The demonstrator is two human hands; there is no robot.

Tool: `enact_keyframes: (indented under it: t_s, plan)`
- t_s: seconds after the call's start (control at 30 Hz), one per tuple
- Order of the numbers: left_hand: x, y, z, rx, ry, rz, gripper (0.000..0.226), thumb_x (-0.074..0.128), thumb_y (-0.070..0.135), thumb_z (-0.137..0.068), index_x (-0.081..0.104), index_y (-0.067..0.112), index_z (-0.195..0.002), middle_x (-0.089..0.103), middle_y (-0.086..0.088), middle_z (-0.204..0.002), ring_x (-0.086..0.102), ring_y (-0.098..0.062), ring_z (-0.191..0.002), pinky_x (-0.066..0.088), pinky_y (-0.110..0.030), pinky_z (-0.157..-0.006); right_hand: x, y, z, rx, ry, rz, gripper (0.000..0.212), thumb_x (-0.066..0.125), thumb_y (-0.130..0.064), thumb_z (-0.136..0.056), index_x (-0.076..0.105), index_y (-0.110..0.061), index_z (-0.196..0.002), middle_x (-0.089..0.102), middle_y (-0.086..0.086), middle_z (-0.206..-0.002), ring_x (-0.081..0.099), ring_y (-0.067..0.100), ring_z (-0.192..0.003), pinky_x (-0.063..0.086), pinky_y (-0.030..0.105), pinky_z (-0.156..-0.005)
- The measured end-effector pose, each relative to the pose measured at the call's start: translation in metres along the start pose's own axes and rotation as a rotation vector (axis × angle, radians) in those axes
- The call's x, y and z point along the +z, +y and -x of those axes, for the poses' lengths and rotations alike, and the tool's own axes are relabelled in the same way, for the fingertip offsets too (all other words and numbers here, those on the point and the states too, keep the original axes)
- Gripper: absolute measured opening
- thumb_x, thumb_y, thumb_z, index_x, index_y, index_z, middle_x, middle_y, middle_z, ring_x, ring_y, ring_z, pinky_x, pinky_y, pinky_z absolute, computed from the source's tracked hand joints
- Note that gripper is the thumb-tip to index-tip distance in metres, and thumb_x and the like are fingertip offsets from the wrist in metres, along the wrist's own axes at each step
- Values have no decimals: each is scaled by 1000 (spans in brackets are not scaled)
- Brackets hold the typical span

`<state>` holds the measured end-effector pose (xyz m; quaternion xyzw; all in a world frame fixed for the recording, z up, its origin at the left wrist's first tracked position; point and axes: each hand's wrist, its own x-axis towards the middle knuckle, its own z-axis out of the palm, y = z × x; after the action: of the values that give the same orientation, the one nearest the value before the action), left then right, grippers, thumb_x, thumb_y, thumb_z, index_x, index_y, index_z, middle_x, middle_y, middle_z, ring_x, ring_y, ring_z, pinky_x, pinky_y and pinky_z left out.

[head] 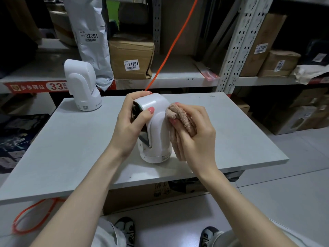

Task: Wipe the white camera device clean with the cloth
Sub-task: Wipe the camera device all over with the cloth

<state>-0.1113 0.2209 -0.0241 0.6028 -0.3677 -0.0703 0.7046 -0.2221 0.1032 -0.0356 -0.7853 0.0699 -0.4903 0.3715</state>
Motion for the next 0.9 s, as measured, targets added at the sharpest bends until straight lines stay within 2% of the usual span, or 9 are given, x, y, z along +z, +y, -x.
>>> enact_keyframes:
  t_s: [0.13, 0.3, 0.37, 0.47, 0.6, 0.67, 0.8, 0.9]
  plan:
    - [1, -1, -2, -7, -23, 0, 34, 59, 44, -75, 56, 40, -108, 60, 19, -96, 57, -4, -86, 47, -21, -67, -2, -3, 0, 14, 0, -48, 20, 67, -16, -90, 67, -12, -110, 63, -1, -101, 61, 14, -98, 49, 25, -83]
    - [-4, -4, -9, -77, 48, 37, 34, 59, 48, -72, 57, 42, -105, 60, 20, -98, 57, -9, -93, 46, -30, -77, -5, 7, 9, 179, -93, -78, 15, 69, -16, -89, 70, -19, -103, 64, -4, -98, 60, 4, -95, 46, 18, -83]
    - [-5, -4, -10, -97, 81, 50, 36, 59, 49, -71, 57, 40, -105, 61, 18, -99, 57, -11, -93, 45, -30, -76, -4, 8, 12, 228, -120, -73, 14, 69, -16, -89, 70, -20, -102, 64, -6, -98, 60, 3, -95, 47, 19, -84]
    - [-6, -3, -8, -104, 74, 56, 35, 59, 48, -69, 59, 40, -104, 61, 14, -100, 57, -12, -92, 45, -30, -74, -4, 3, 8, 177, -105, -63, 15, 69, -15, -89, 70, -18, -103, 64, -4, -98, 60, 5, -95, 48, 22, -82]
    - [-3, -1, -4, -69, 9, 31, 32, 59, 48, -70, 59, 44, -102, 61, 13, -101, 57, -11, -93, 46, -29, -73, -1, -8, -1, 71, -26, -95, 18, 69, -11, -89, 69, -11, -107, 63, 3, -100, 60, 9, -95, 46, 15, -81]
    - [-1, -2, -5, -68, 35, 42, 32, 60, 47, -70, 59, 43, -101, 61, 15, -99, 57, -9, -93, 46, -29, -76, 0, -8, -1, 85, -26, -103, 18, 68, -11, -89, 69, -11, -107, 63, 3, -101, 60, 8, -95, 45, 13, -82]
    - [-3, -4, -10, -121, 155, 78, 35, 60, 52, -68, 58, 43, -102, 59, 14, -101, 54, -10, -93, 43, -33, -82, -2, 6, 7, 223, -138, -57, 15, 68, -14, -90, 70, -17, -104, 64, -3, -101, 60, 2, -95, 44, 12, -83]
    - [-6, -4, -12, -148, 184, 80, 35, 58, 55, -65, 56, 47, -99, 57, 9, -105, 53, -11, -94, 43, -35, -83, -5, 16, 11, 296, -215, 6, 14, 68, -16, -90, 70, -17, -104, 64, -5, -100, 59, 2, -93, 43, 13, -82]
